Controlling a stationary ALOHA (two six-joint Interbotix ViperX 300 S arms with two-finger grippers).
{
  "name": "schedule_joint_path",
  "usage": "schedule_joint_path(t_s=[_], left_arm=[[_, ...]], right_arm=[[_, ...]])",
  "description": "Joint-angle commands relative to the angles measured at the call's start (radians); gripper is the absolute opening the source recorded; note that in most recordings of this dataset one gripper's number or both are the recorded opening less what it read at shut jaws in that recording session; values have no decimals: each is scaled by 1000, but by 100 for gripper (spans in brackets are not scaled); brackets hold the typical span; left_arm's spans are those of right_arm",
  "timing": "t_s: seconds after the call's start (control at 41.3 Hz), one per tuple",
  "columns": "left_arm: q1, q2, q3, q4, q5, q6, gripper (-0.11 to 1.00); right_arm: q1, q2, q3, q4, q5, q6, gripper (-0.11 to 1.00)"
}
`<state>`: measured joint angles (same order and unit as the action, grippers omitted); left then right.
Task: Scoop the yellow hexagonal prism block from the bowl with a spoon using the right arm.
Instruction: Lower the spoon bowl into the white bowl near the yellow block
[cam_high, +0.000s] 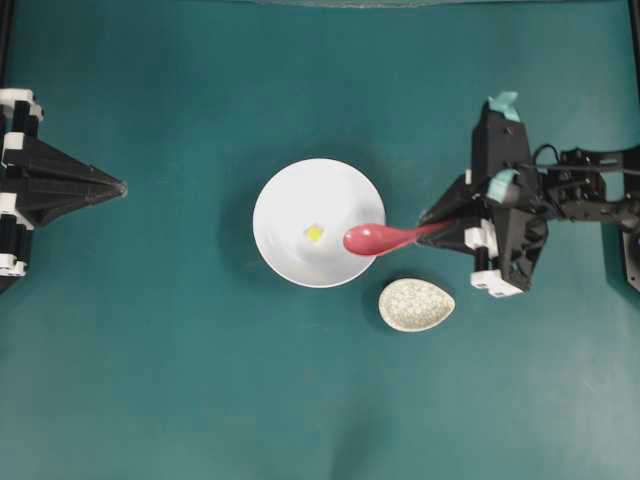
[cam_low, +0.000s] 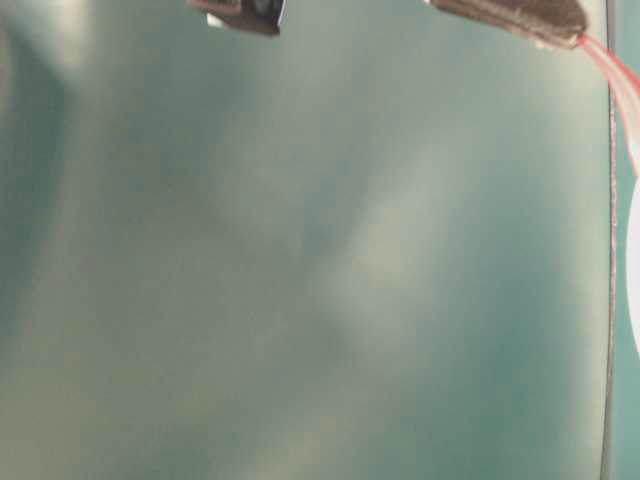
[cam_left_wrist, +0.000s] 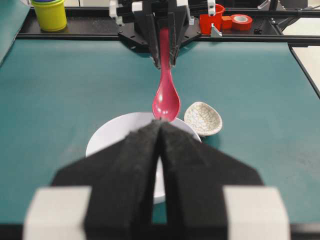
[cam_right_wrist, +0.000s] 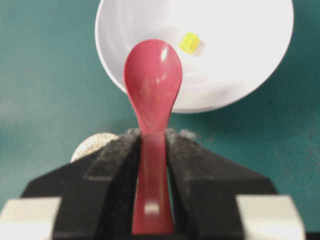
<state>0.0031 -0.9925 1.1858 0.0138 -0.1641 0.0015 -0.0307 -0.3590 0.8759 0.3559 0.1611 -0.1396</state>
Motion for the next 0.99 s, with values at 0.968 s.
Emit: schedule_joint_path(t_s=[0.968], left_arm=[[31,8,-17,3,-8,0,-1]], right_arm=[[-78,314,-423,-71,479,11,23]])
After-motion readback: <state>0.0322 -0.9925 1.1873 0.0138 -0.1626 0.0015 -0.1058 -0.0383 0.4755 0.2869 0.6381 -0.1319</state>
